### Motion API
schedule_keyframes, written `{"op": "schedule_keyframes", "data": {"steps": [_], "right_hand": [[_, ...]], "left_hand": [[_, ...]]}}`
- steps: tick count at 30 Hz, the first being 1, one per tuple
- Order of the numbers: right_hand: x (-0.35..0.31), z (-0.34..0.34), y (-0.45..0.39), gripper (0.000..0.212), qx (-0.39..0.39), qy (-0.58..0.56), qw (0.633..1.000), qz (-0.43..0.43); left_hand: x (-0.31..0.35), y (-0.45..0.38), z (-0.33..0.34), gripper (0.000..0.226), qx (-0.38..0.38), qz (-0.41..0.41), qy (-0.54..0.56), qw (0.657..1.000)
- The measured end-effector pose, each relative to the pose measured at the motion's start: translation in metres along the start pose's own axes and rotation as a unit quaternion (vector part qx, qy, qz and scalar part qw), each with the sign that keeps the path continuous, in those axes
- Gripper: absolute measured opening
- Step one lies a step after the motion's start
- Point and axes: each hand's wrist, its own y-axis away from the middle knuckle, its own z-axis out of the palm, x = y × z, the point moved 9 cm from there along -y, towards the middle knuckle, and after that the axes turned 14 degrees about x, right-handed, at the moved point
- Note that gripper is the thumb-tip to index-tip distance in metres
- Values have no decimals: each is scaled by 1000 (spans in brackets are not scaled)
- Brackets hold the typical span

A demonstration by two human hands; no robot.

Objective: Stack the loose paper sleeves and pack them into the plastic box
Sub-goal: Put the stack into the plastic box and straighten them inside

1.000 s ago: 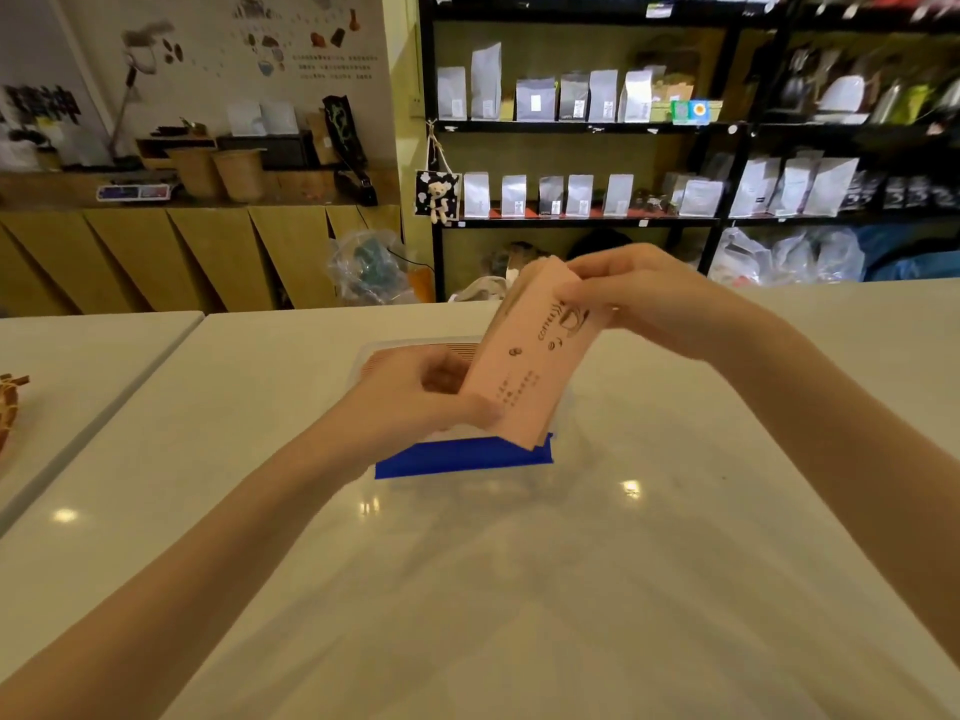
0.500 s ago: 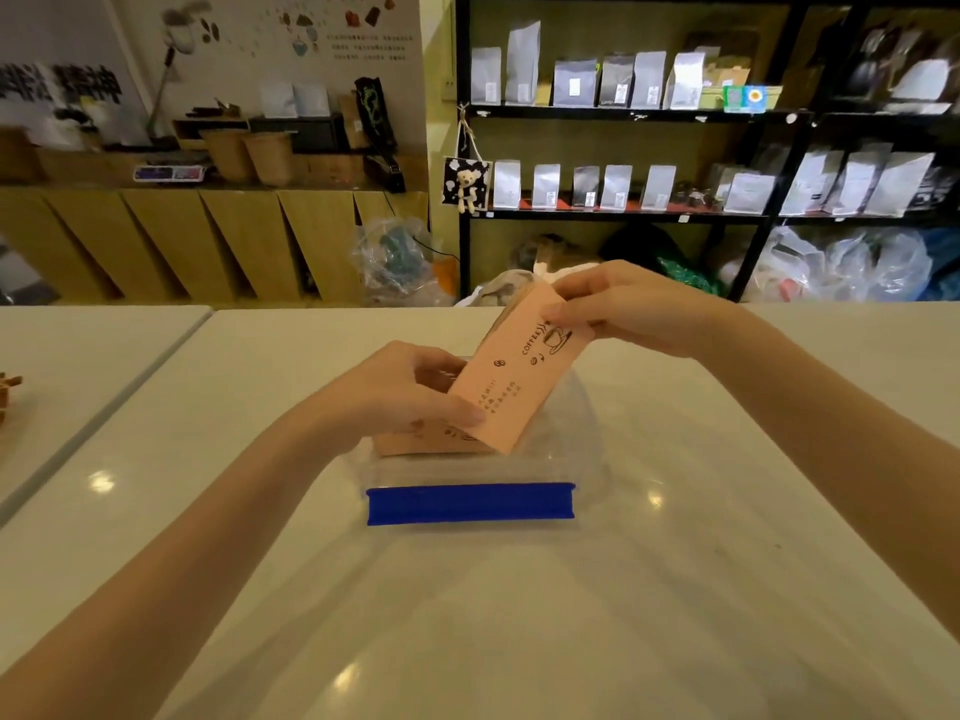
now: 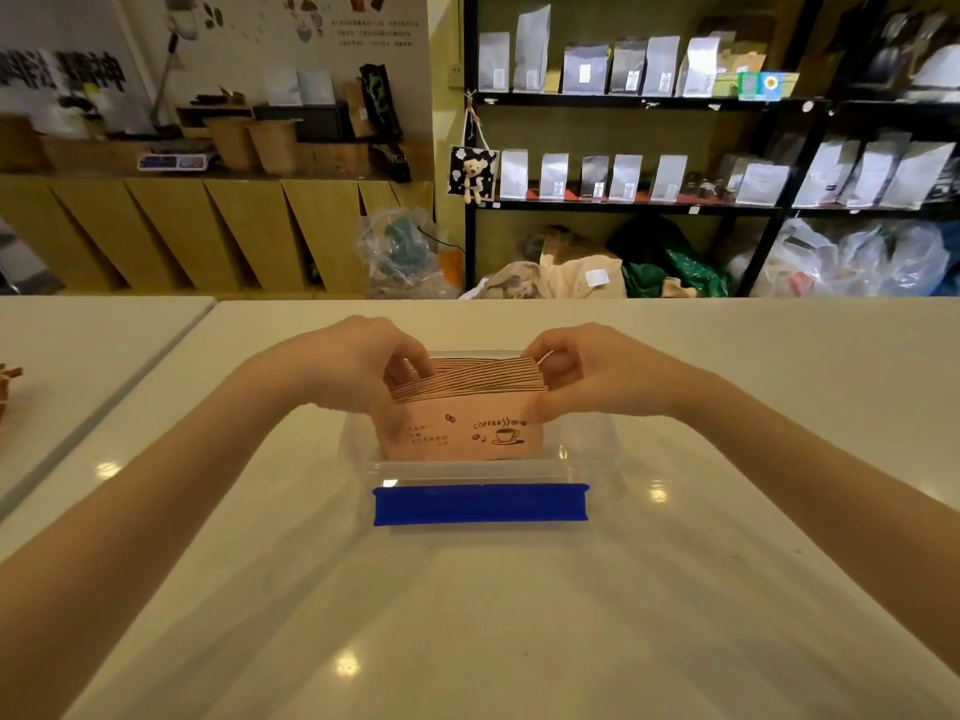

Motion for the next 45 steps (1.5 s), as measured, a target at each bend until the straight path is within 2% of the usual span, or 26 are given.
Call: {"op": "schedule_keyframes", "data": {"steps": [6,13,19,24,26,29,31,34,36,39,45], "right_hand": [[-15,6,7,41,23,85,995,-40],[-9,24,9,45,-2,144,989,-19],[-6,32,10,44,-19,119,993,15],[-5,30,14,36,-34,108,993,44],[-4,27,12,33,-27,59,994,82],[8,21,11,50,18,-78,977,196],[10,30,15,55,3,-218,939,265],[2,49,23,45,-50,-390,866,309],[0,54,24,42,-59,-426,844,319],[-1,55,23,45,-55,-451,831,321],[-6,56,28,42,-55,-463,824,322]], "left_hand": [[3,3,0,61,1,20,-85,996],[6,7,6,59,14,50,-153,987],[5,11,8,56,30,51,-172,983],[4,15,-5,58,90,49,-173,979],[1,17,-7,57,91,46,-158,982],[-6,20,-3,61,77,36,-125,988],[-9,23,2,65,69,30,-110,991],[-11,28,8,64,64,27,-90,994],[-13,31,13,65,59,23,-81,995],[-17,32,19,66,50,14,-63,997],[-14,35,23,61,61,18,-66,996]]}}
